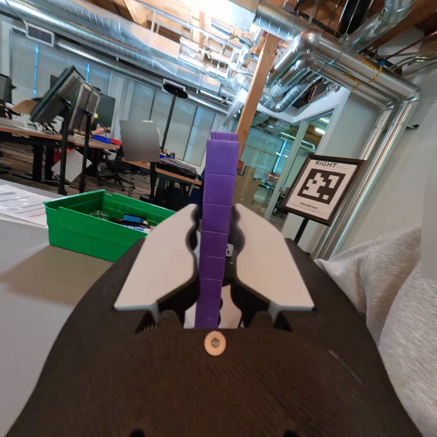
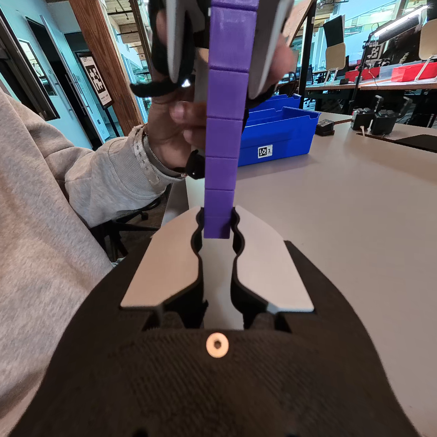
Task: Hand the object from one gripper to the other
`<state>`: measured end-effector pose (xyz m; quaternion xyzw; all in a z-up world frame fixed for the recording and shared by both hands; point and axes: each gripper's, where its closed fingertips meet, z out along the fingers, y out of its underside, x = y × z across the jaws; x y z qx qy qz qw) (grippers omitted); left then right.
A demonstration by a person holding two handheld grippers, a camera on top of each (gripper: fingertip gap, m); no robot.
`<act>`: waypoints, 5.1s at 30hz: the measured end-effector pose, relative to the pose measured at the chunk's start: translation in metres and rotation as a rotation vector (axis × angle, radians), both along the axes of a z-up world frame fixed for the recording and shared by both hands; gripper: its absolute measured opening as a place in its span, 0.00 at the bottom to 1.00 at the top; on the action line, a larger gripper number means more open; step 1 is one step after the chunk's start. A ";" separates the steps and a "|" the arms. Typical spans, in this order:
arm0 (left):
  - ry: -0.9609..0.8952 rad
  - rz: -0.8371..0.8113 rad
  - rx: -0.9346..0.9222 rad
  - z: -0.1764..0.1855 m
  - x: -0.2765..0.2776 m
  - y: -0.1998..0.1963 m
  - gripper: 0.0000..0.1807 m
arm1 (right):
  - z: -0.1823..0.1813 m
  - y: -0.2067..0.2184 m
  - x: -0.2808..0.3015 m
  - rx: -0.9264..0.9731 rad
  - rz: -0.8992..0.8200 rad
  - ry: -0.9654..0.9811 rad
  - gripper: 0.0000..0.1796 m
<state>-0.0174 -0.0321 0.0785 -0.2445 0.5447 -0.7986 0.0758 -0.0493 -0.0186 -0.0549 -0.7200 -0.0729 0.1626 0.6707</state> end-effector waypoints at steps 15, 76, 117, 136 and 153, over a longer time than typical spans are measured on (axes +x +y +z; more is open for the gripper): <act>0.000 -0.088 0.065 -0.010 -0.008 -0.010 0.13 | 0.023 -0.009 0.012 0.124 -0.007 0.150 0.23; 0.180 0.035 0.378 -0.126 0.030 -0.033 0.13 | 0.039 -0.020 0.066 0.169 -0.387 0.205 0.15; 0.239 -0.231 0.295 -0.131 0.005 -0.052 0.27 | 0.035 -0.025 0.046 0.044 -0.164 0.147 0.14; 0.242 -0.256 0.242 -0.130 0.005 -0.048 0.12 | 0.043 -0.027 0.053 0.137 -0.214 0.116 0.30; 0.397 -0.192 -0.194 -0.101 0.034 0.006 0.12 | 0.048 -0.033 0.069 0.234 -0.443 -0.299 0.44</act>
